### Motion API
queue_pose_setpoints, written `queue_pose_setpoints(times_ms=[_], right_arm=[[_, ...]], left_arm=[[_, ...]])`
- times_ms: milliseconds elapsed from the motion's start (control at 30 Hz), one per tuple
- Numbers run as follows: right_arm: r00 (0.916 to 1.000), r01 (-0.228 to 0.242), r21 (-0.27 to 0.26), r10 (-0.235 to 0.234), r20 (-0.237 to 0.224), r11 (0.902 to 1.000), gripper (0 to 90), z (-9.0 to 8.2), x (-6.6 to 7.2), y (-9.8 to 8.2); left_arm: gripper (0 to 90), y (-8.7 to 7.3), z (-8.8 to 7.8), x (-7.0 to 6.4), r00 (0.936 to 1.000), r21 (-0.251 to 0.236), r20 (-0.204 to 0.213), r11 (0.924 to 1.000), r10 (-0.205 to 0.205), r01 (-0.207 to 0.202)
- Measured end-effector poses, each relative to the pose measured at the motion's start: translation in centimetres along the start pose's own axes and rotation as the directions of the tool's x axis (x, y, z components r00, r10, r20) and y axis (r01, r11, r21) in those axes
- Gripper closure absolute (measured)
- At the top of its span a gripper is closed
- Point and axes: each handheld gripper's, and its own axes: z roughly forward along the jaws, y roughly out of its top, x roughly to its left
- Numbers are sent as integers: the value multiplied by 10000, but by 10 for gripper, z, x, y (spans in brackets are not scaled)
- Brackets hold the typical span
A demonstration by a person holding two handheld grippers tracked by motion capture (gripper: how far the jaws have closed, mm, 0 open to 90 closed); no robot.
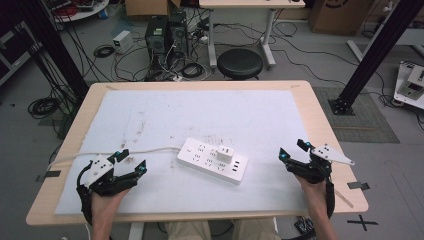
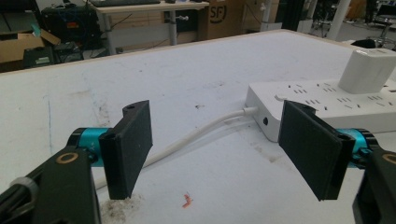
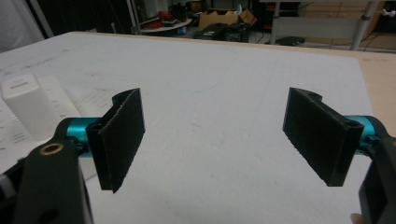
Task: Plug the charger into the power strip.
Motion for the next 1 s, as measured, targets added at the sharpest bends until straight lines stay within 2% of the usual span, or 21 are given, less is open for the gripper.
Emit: queue_pose_setpoints(times_ms=[200, 967, 1000], right_arm=[[9998, -193, 16, 193, 89, 9998, 214, -2, -6, -2], [9999, 102, 162, -102, -18, 9998, 214, 2, -3, -2], [10000, 95, 314, -94, -32, 9995, 207, 4, -2, -2]], left_arm=[[261, 1, 4, -1, 9999, 58, 97, 9999, 91, -91], [261, 1, 7, 1, 9998, 73, 136, 9999, 144, -145], [261, 1, 7, 1, 9998, 94, 120, 9999, 139, -140]])
